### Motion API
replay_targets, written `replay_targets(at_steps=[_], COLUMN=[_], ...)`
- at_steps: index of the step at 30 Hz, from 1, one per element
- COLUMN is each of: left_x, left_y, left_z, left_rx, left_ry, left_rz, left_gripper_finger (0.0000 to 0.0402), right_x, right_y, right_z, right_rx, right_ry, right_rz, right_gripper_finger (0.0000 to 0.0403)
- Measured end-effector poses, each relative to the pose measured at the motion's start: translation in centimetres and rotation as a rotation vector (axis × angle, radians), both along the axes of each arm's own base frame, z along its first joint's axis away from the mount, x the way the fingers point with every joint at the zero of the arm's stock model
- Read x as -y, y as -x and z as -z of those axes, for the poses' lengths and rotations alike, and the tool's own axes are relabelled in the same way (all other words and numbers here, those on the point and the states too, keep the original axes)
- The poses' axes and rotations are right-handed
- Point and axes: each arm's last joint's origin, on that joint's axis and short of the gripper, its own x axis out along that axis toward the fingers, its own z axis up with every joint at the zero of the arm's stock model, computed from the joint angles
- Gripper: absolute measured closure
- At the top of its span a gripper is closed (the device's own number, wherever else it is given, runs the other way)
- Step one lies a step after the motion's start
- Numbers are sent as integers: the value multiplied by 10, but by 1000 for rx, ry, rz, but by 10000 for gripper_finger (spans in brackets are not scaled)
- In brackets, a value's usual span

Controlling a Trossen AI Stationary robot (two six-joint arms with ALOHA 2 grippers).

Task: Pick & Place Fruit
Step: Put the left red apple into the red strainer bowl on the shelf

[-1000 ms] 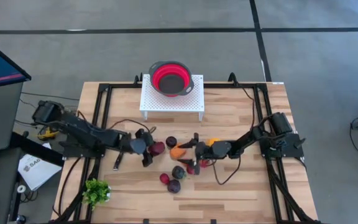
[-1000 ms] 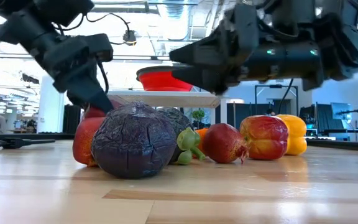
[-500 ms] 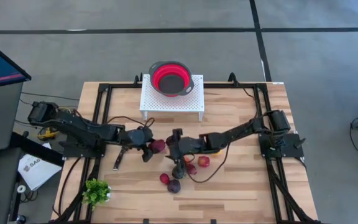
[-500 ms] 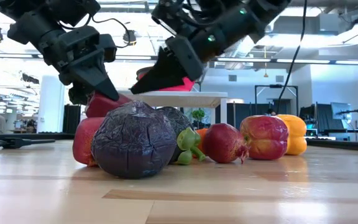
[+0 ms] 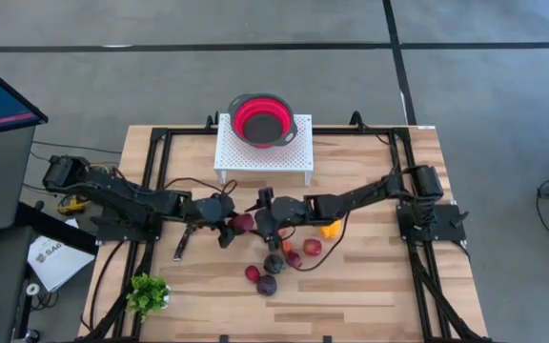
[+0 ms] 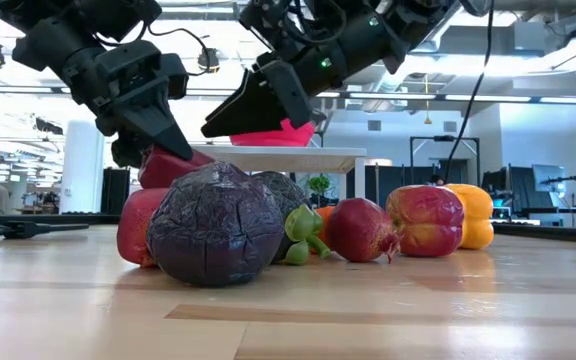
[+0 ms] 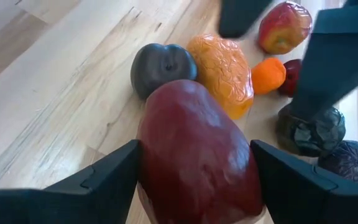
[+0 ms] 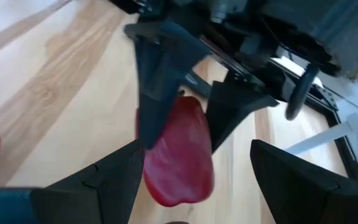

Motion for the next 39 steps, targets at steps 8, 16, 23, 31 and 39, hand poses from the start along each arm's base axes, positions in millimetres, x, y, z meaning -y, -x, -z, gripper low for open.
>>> replay_targets(at_steps=[8, 16, 23, 31, 39], left_x=[0, 0, 0, 0, 0], left_y=[0, 0, 0, 0, -2], left_z=[0, 0, 0, -1, -2], left_rx=[6, 4, 6, 13, 44], left_ry=[-1, 2, 2, -1, 7], left_rz=[-2, 2, 3, -3, 1], left_gripper_finger=[119, 119, 119, 119, 119], right_x=[2, 3, 1, 1, 1], right_y=[-4, -13, -19, -21, -21], right_z=[13, 39, 46, 41, 41], right_rx=[-10, -54, -51, -3, -7], right_ry=[-4, 39, 38, 43, 23], right_rz=[-6, -35, -32, -35, -22], right_gripper_finger=[116, 115, 84, 97, 139])
